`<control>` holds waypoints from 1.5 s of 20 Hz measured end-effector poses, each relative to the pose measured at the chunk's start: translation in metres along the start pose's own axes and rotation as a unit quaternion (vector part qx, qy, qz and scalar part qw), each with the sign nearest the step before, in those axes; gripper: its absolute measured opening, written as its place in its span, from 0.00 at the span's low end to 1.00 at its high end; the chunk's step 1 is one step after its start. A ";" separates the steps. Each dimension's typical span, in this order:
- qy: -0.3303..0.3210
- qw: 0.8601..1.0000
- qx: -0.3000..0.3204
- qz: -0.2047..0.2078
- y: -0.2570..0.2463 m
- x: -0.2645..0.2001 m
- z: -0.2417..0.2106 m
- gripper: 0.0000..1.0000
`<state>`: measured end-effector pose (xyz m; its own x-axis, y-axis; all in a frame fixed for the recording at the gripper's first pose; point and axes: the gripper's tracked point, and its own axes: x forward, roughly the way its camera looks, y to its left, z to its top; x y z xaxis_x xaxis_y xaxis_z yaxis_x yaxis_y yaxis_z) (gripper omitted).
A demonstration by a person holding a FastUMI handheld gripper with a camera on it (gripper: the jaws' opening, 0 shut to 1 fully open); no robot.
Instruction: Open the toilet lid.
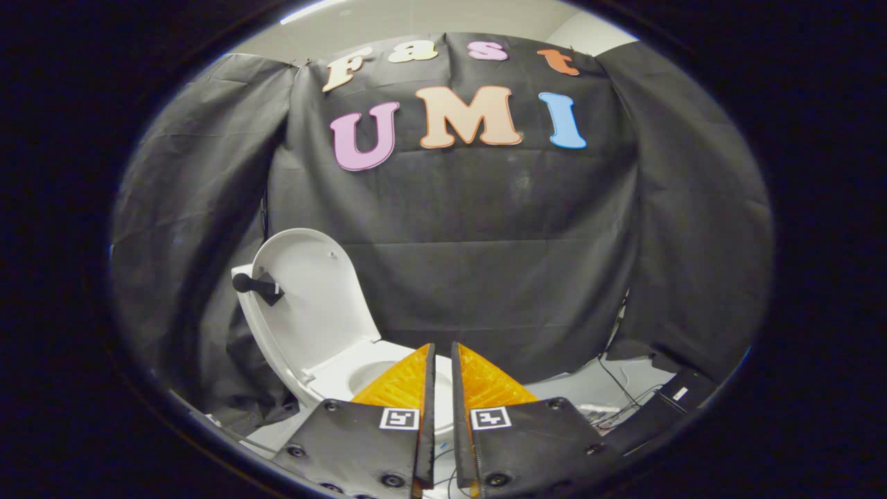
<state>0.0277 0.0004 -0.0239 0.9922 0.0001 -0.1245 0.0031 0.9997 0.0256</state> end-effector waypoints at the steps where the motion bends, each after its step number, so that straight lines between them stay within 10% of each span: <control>1: -0.008 1.000 -0.004 -0.001 0.000 -0.002 0.002 0.13; 4: -0.027 1.000 -0.015 0.000 0.003 -0.010 0.009 0.13; 12: -0.072 0.997 -0.010 0.002 -0.001 -0.027 0.025 0.56; 30: -0.067 0.998 -0.015 0.005 -0.002 -0.031 0.021 0.56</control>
<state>0.0000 -0.0020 0.0008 0.9999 0.0092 0.0094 -0.0091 0.9999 -0.0045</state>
